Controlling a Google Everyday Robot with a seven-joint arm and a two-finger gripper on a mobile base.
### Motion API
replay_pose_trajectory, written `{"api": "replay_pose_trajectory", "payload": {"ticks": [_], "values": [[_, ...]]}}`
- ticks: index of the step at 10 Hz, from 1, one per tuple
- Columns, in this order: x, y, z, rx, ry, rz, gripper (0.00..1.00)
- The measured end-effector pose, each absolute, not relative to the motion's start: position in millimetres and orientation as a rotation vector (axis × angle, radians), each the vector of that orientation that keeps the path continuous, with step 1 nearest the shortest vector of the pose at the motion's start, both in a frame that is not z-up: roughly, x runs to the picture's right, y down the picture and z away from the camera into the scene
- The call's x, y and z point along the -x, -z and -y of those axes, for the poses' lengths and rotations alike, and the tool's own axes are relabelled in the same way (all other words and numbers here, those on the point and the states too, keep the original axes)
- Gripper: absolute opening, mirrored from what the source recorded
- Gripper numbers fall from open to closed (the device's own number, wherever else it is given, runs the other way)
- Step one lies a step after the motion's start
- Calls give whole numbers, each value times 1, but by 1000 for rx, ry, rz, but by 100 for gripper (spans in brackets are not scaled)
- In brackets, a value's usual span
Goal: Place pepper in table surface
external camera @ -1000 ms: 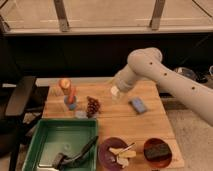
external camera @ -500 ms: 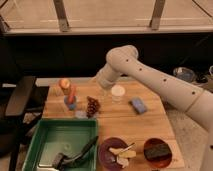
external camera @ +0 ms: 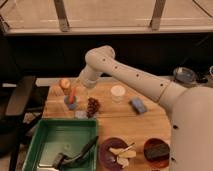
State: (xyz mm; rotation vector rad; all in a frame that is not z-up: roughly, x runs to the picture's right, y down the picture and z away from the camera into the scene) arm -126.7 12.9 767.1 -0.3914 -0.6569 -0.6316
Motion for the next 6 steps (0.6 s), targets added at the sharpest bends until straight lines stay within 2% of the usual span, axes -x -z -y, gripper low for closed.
{"api": "replay_pose_trajectory", "payload": {"ticks": [6], "values": [[127,-767,-13,392,630,656,65]]}}
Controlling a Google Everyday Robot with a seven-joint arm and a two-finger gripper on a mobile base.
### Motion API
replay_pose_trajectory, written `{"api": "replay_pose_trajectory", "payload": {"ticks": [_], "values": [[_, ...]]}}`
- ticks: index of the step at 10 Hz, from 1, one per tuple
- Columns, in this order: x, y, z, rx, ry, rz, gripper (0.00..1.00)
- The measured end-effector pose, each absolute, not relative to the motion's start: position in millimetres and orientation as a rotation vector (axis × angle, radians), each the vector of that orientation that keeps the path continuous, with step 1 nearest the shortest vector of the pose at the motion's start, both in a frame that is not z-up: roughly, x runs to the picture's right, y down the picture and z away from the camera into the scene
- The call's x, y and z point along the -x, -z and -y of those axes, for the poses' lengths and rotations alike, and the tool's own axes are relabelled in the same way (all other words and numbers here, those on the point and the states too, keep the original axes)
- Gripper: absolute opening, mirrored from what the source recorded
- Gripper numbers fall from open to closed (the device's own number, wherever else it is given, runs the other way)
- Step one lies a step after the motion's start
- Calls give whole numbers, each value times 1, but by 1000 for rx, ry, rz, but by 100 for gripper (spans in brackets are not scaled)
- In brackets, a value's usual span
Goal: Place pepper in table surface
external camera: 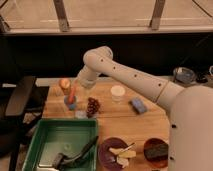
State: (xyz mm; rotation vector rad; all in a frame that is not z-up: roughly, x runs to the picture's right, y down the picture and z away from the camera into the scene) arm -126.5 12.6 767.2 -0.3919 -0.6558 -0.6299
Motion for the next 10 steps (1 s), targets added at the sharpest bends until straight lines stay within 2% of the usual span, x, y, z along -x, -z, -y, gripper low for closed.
{"api": "replay_pose_trajectory", "payload": {"ticks": [6,10], "values": [[152,-813,-33,488,723,677,65],[154,-834,-25,456,733,666,65]]}}
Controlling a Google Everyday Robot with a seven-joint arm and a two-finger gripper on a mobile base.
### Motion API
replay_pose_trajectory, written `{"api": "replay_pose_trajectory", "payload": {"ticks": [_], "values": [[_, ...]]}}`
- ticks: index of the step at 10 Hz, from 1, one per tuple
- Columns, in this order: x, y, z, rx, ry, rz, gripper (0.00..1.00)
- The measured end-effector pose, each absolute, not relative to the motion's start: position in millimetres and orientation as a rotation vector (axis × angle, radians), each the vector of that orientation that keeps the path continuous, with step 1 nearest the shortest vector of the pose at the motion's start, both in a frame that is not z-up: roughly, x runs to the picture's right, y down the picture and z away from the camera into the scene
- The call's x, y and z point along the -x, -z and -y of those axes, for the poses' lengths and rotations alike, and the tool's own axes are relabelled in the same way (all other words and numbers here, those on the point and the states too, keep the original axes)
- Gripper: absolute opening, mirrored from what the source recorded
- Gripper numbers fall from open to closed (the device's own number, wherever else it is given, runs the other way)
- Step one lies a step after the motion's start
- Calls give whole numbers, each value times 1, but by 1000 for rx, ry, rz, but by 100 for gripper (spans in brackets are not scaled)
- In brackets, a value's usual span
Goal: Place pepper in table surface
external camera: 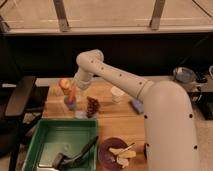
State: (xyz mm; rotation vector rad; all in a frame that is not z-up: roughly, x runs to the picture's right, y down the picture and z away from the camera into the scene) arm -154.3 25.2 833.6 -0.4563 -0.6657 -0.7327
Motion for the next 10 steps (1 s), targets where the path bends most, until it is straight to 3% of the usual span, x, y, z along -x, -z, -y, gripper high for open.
{"api": "replay_pose_trajectory", "payload": {"ticks": [10], "values": [[195,-895,-1,340,809,689,65]]}}
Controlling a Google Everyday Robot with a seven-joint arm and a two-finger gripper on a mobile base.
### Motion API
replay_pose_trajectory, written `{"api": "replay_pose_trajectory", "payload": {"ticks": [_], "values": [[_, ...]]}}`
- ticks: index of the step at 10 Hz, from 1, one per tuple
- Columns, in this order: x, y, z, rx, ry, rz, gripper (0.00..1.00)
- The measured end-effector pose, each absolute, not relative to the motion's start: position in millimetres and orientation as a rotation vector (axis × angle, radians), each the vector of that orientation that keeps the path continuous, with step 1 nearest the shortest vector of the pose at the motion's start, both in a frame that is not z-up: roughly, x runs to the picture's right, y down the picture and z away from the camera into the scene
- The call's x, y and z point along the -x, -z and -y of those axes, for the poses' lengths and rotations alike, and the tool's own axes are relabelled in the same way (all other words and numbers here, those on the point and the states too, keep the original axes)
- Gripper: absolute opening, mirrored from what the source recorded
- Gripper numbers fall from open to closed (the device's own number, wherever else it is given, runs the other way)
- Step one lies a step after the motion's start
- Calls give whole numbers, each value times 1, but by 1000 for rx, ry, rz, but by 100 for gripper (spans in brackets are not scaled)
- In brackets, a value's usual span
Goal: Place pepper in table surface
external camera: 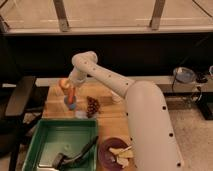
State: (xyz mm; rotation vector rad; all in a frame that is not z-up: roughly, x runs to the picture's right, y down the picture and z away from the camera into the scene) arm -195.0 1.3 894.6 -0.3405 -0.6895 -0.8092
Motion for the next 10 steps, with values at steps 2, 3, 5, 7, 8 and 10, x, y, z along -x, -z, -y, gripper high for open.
{"api": "replay_pose_trajectory", "payload": {"ticks": [2,3,5,7,8,10], "values": [[196,-897,-3,331,811,703,50],[196,-897,-3,328,812,706,43],[192,-892,-1,320,817,703,20],[188,-884,3,305,815,692,3],[184,-874,9,291,815,680,0],[177,-852,24,263,808,658,0]]}}
